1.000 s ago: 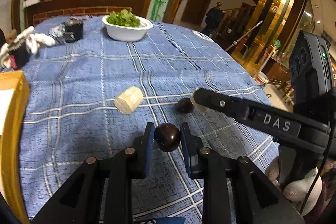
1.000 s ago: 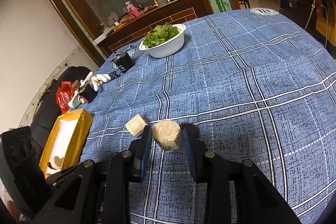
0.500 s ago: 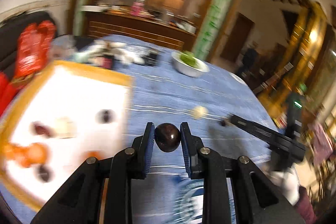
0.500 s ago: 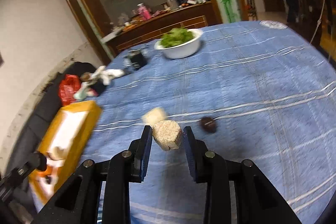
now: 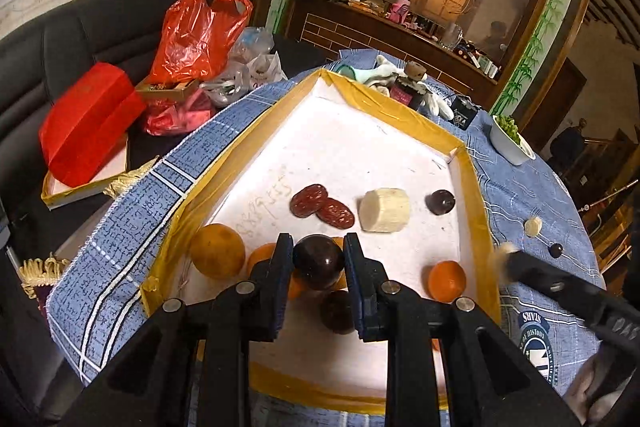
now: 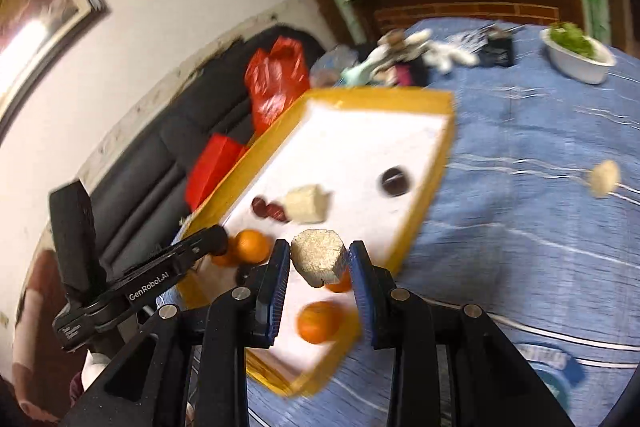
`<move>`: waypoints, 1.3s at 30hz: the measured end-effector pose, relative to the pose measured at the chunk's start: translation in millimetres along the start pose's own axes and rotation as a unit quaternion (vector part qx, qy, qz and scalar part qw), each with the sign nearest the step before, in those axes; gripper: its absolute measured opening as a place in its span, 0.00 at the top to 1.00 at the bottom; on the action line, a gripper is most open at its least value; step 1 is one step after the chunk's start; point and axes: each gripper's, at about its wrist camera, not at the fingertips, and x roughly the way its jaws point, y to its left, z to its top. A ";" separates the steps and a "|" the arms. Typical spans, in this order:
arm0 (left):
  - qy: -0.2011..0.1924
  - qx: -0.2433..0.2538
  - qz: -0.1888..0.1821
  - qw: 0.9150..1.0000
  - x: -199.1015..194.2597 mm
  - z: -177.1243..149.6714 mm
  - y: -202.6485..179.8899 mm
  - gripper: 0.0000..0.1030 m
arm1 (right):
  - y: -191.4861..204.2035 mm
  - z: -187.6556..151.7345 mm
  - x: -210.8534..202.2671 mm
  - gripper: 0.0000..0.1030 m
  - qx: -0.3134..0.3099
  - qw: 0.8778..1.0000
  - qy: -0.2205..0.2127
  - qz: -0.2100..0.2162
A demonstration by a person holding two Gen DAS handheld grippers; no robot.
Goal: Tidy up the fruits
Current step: 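Carry both items over the yellow tray and open both tools to drop them, then grasp the last white piece with the left tool while the right tool grasps the last dark chocolate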
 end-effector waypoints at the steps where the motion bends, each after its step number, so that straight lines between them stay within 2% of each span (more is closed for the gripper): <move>1: -0.001 -0.001 0.000 1.000 1.6 -0.5 1.4 0.76 | 2.6 0.9 9.9 0.66 -0.002 1.000 0.009 -0.001; 2: -0.003 0.000 0.000 1.000 2.0 -0.2 1.1 0.75 | 5.0 1.1 19.6 0.66 -0.004 1.000 0.016 -0.004; 4: -0.004 -0.001 -0.007 1.000 1.7 0.4 -0.4 0.65 | 6.9 1.0 34.0 0.66 -0.005 1.000 0.029 -0.011; 5: -0.004 -0.003 -0.014 1.000 1.2 1.6 0.1 0.52 | 7.8 0.9 41.9 0.66 -0.005 0.999 0.036 -0.013; 6: -0.006 -0.007 -0.018 1.000 0.4 2.3 0.3 0.44 | 8.1 0.9 44.4 0.65 -0.005 0.999 0.039 -0.015; 10: -0.018 -0.005 -0.029 0.999 -7.9 5.6 -2.1 0.40 | 9.1 1.1 46.5 0.58 -0.008 0.999 0.038 -0.021; 13: -0.018 -0.001 -0.046 0.999 -13.8 7.2 -5.1 0.35 | 6.6 1.6 40.3 0.57 0.002 0.999 0.034 -0.026; 17: -0.017 0.012 -0.046 0.999 -22.2 11.2 -20.5 0.19 | -0.2 -0.8 9.4 0.57 0.011 0.999 0.004 -0.041; 21: 0.000 0.040 -0.085 0.996 -30.5 4.4 -58.6 0.17 | -17.6 -12.4 -30.4 0.50 0.018 0.997 -0.030 -0.075; 24: 0.006 0.080 -0.112 0.990 -39.3 -9.4 -98.9 0.17 | -38.9 -27.3 -58.6 0.50 0.043 0.994 -0.046 -0.087; 30: 0.012 0.139 -0.141 0.980 -53.7 -27.9 -167.2 0.17 | -79.1 -56.3 -109.3 0.50 0.077 0.988 -0.064 -0.114; 36: 0.016 0.178 -0.148 0.973 -60.6 -32.9 -210.9 0.17 | -130.0 -76.3 -164.9 0.47 0.113 0.977 -0.091 -0.155; 39: 0.015 0.171 -0.146 0.974 -64.6 -20.1 -219.3 0.17 | -159.6 -83.4 -191.2 0.47 0.134 0.970 -0.107 -0.173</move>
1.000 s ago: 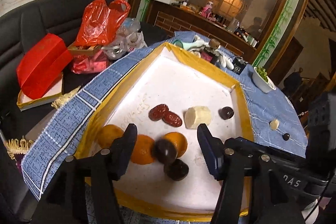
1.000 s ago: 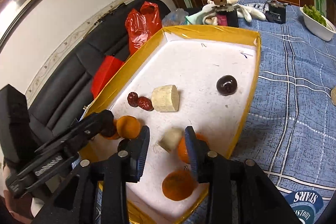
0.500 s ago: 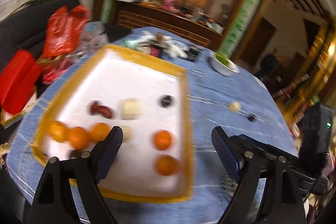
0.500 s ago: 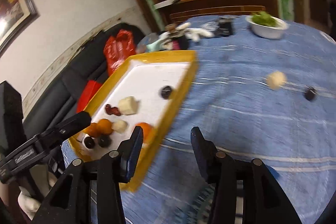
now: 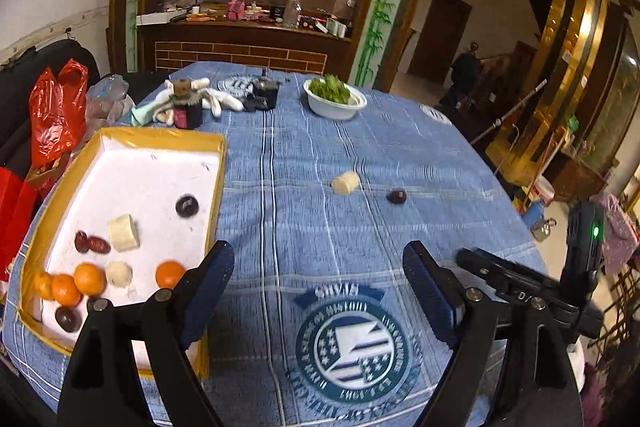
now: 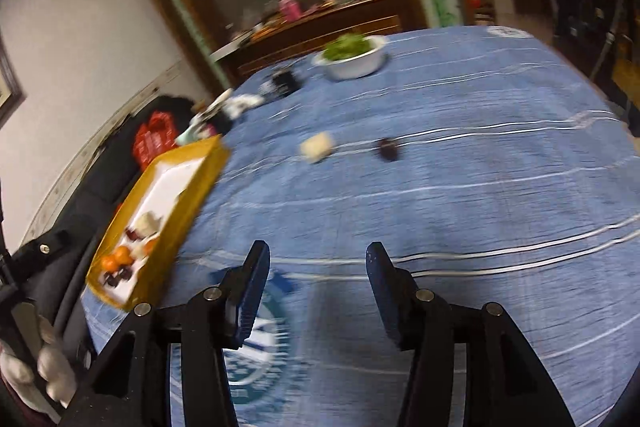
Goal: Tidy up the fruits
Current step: 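Grasp the last white piece with the left tool while the right tool grasps the last dark chocolate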
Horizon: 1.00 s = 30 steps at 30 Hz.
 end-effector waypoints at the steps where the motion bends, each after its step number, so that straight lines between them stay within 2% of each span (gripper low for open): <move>1: -0.008 -0.008 -0.002 1.000 -4.3 9.1 1.9 0.17 | -12.7 3.6 -5.1 0.47 0.008 1.000 -0.006 -0.009; 4: -0.034 -0.013 0.001 0.999 -12.8 34.1 8.3 0.17 | -51.6 20.4 -12.6 0.46 0.036 0.998 -0.016 -0.039; 6: -0.037 -0.010 0.009 0.999 -7.0 44.1 9.8 0.17 | -69.8 31.5 -10.7 0.46 0.053 0.997 -0.017 -0.048; 9: -0.006 -0.020 0.001 1.000 22.0 51.1 12.0 0.17 | -88.3 48.7 6.5 0.46 0.084 0.995 -0.007 -0.044; 11: 0.032 -0.035 -0.026 0.999 52.5 54.1 11.6 0.17 | -91.4 59.4 27.0 0.46 0.100 0.994 0.007 -0.033; 13: 0.057 -0.041 -0.047 0.996 81.5 57.4 8.9 0.27 | -87.2 67.9 52.2 0.45 0.109 0.994 0.023 -0.012; 15: 0.074 -0.039 -0.051 0.995 104.6 60.1 5.3 0.60 | -76.8 73.6 77.1 0.46 0.100 0.994 0.036 -0.001; 17: 0.099 -0.049 -0.059 0.992 133.6 63.2 2.6 0.68 | -59.3 78.6 101.8 0.46 0.070 0.996 0.047 -0.002; 20: 0.107 -0.043 -0.046 0.992 158.5 64.1 -4.4 0.68 | -47.5 80.1 123.6 0.46 0.036 0.997 0.057 -0.023; 23: 0.114 -0.024 -0.042 0.992 184.1 64.1 -15.3 0.68 | -48.1 78.8 137.5 0.46 0.027 0.997 0.064 -0.025; 28: 0.122 0.006 -0.038 0.992 219.5 62.9 -28.8 0.64 | -47.2 78.6 141.4 0.47 0.009 0.998 0.049 -0.028; 29: 0.123 0.016 -0.035 0.992 226.8 62.7 -32.6 0.63 | -44.7 79.3 143.2 0.53 0.002 0.998 0.048 -0.034; 30: 0.121 0.028 -0.029 0.992 233.2 61.5 -36.7 0.62 | -43.7 79.7 144.5 0.66 -0.001 0.998 0.049 -0.035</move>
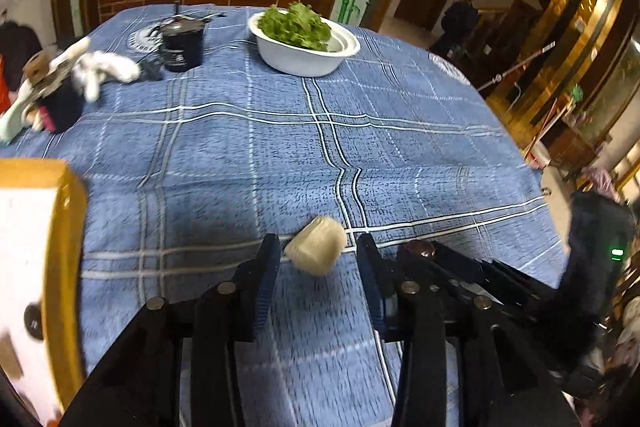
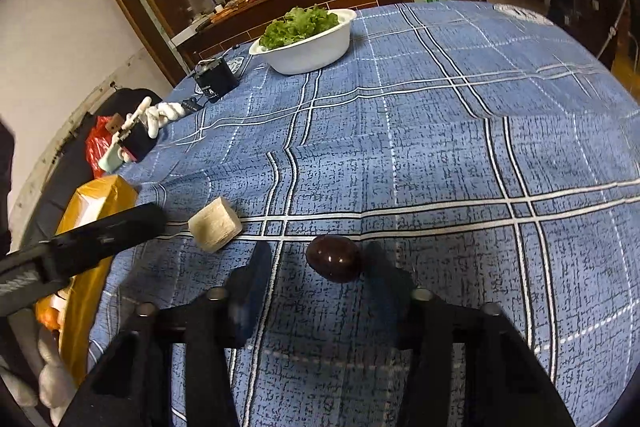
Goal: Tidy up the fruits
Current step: 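Grasp the last white piece with the left tool while the right tool grasps the last dark chocolate, then carry the white piece and chocolate over the yellow tray with both tools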
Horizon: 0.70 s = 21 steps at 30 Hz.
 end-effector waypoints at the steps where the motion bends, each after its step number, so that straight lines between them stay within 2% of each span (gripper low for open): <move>1: -0.002 0.011 0.008 1.000 5.4 0.9 -2.8 0.62 | -0.3 -0.2 0.4 0.70 -0.001 1.000 0.002 -0.002; 4: -0.007 0.058 0.031 0.998 17.8 0.2 -16.5 0.61 | -8.8 0.9 -5.4 0.73 0.012 1.000 0.002 0.001; 6: -0.009 0.084 0.051 0.995 25.9 -2.3 -24.5 0.54 | -16.7 3.1 -12.6 0.73 0.028 1.000 -0.004 0.004; 8: -0.005 0.096 0.065 0.993 34.2 -3.1 -27.5 0.53 | -25.0 6.5 -23.2 0.73 0.043 0.999 -0.018 0.008; 9: -0.003 0.097 0.072 0.993 37.6 -3.5 -28.4 0.53 | -26.9 7.4 -25.8 0.73 0.046 0.999 -0.021 0.008; 11: 0.004 0.097 0.088 0.991 42.2 -4.1 -28.6 0.63 | -31.9 8.3 -29.7 0.73 0.054 0.998 -0.026 0.004; 16: -0.009 0.063 0.070 0.996 20.9 -8.5 -21.7 0.63 | -34.6 7.7 -27.5 0.73 0.059 0.998 -0.021 0.005; 21: -0.033 0.027 0.036 0.998 -30.4 -24.2 -17.5 0.63 | -24.2 6.9 -34.0 0.73 0.039 0.999 -0.035 -0.001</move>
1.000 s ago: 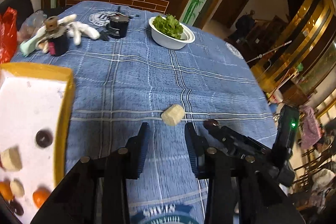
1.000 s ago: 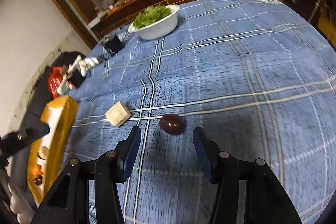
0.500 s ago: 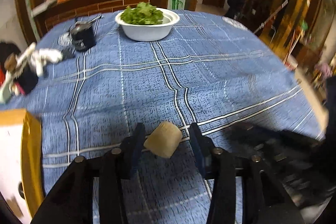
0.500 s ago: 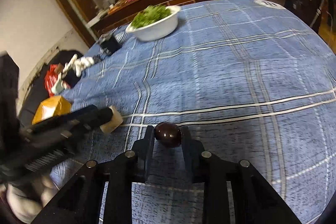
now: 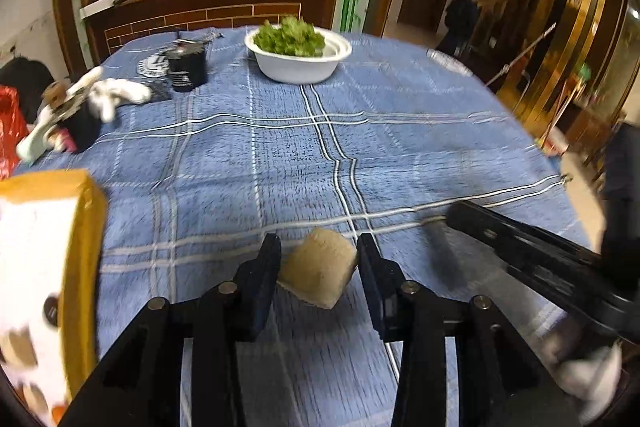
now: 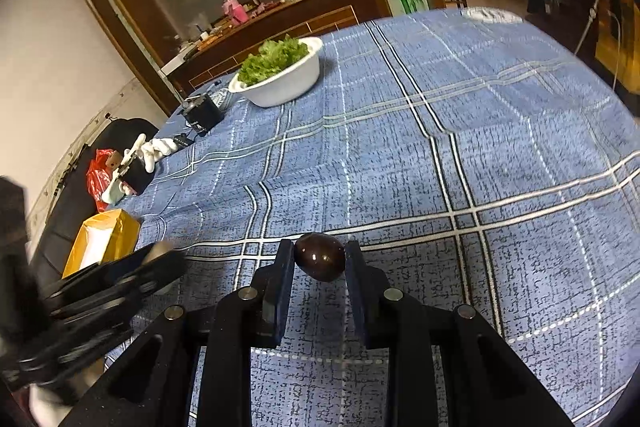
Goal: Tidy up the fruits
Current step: 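Carry the white piece and chocolate over the yellow tray with both tools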
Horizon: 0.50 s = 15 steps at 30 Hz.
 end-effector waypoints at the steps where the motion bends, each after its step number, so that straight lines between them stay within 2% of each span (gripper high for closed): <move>1: -0.004 -0.005 -0.001 1.000 -10.1 -4.3 0.7 0.63 | 3.8 -1.2 -2.7 0.73 -0.009 1.000 -0.007 -0.004; 5: -0.019 -0.034 -0.002 0.999 -50.2 -25.8 11.9 0.63 | 12.5 -6.8 -5.9 0.73 -0.024 1.000 -0.015 -0.010; 9: -0.045 -0.051 0.013 0.998 -86.6 -48.6 25.0 0.63 | 24.1 -15.9 -10.8 0.73 -0.037 0.999 -0.023 -0.028; 15: -0.068 -0.078 -0.012 0.995 -129.6 -72.2 39.6 0.63 | 47.0 -57.0 -51.9 0.73 -0.035 0.999 -0.026 -0.003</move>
